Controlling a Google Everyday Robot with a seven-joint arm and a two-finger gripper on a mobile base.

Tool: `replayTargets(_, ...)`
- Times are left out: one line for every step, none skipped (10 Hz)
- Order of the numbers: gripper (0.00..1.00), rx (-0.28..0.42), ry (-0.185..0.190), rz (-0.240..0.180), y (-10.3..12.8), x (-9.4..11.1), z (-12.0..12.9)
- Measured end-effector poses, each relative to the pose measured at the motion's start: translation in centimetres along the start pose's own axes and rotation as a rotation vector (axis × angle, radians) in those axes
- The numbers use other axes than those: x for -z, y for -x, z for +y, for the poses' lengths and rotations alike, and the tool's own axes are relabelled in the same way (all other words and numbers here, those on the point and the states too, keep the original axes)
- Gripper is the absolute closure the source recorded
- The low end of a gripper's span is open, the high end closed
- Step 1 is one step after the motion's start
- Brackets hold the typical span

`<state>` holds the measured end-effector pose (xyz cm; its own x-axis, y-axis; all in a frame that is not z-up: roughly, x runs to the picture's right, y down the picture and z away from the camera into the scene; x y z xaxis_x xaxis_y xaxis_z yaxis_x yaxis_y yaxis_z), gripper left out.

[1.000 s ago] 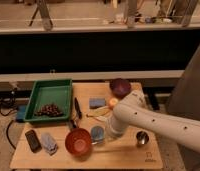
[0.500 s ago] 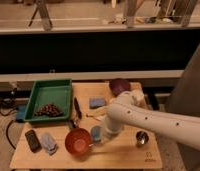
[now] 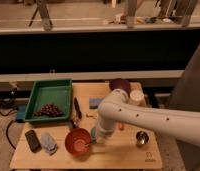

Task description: Place fork in red bowl

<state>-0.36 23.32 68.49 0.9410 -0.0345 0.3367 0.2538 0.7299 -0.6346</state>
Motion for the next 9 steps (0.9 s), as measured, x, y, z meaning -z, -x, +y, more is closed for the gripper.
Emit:
replayTargets(1.0,0.007,0.004,0.005,0.6,-0.1,-0.3)
replayTargets(1.0,0.014,0.008,0.01,1.1,-0.2,-0.5)
replayTargets(1.0,0.018,0.011,0.016,1.1,-0.1,-0.6)
replayTargets(1.0,0.018,0.012,0.019,1.1,-0.1,-0.7)
replayTargets(1.0,0.022,0.012,0.021,1.2,-0.1,-0.9)
replayTargets(1.0,0.028,0.012,0.023,1.6,-0.1,-1.1)
replayTargets(1.0,0.031,0.011,0.026,1.9,-0.2,-1.2)
replayTargets(1.0,0.035,0.01,0.029,2.2,-0.1,-1.4)
replayTargets(1.0,0.039,0.011,0.034,2.3,-0.1,-1.5)
